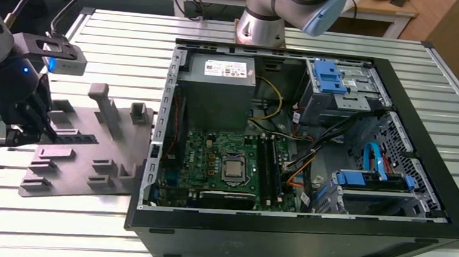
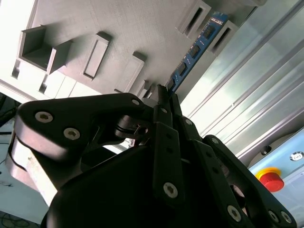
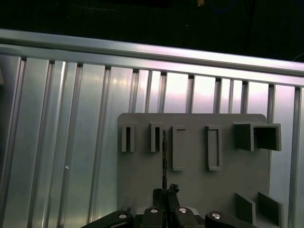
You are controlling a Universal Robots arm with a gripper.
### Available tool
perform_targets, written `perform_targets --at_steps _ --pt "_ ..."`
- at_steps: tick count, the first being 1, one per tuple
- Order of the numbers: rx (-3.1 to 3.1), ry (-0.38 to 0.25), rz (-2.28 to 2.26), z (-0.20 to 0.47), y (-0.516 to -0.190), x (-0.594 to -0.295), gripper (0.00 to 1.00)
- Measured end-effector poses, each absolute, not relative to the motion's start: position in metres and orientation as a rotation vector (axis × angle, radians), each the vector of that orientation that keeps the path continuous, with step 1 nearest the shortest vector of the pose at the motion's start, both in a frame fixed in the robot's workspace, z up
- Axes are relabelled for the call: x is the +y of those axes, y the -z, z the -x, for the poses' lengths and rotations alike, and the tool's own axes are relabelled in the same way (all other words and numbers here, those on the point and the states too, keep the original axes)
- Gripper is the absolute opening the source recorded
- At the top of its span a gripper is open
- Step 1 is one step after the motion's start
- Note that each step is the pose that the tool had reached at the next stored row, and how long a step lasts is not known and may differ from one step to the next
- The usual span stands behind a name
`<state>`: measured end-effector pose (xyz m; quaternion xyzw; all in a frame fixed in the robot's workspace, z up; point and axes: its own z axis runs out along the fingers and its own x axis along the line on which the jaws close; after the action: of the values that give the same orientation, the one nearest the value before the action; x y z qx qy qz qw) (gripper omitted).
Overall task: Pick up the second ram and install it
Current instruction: 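Pick up the second ram and move it above second insertion slot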
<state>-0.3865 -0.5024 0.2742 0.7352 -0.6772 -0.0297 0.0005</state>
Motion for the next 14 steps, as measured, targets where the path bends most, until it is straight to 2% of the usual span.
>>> perform_targets --at_steps 14 --pt "-2.127 0.093 -2.309 0.3865 -0.2842 -0.5025 0.11"
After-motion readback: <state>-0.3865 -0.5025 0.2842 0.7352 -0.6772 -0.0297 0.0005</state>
